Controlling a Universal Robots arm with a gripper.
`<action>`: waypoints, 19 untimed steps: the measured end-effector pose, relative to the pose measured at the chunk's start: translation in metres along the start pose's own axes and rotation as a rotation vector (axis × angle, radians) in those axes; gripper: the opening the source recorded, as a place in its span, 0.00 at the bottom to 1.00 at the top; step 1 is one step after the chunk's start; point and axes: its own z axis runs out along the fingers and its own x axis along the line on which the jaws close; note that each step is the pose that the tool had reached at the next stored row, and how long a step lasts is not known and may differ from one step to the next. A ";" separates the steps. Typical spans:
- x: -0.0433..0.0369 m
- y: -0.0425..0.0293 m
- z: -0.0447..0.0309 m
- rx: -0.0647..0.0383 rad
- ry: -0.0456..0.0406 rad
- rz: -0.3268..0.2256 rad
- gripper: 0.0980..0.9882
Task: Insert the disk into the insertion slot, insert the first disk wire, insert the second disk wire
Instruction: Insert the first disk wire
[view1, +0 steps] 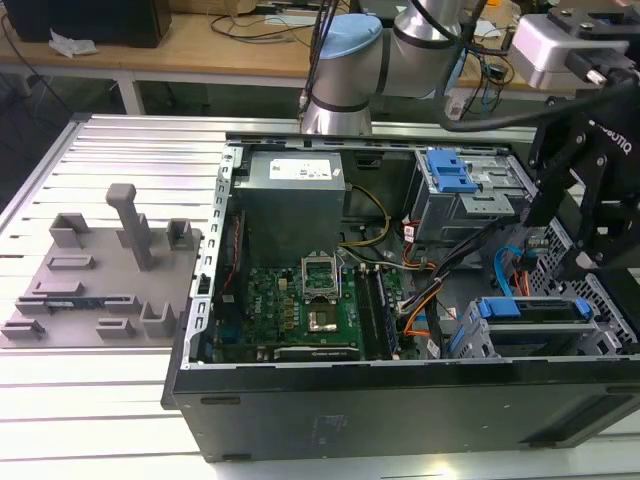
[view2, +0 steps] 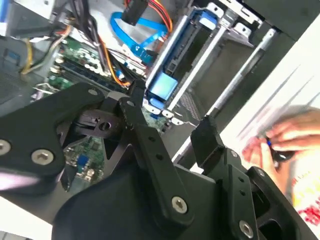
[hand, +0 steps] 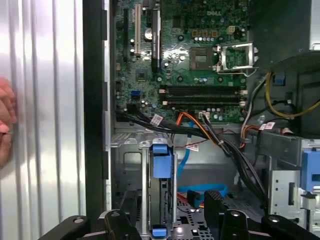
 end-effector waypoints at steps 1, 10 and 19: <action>-0.0045 0.0000 -0.0001 0.000 0.0387 -0.001 0.61; -0.0093 0.0001 0.0012 0.013 0.1166 0.064 0.61; -0.0515 -0.0010 0.0050 0.012 0.1366 0.088 0.61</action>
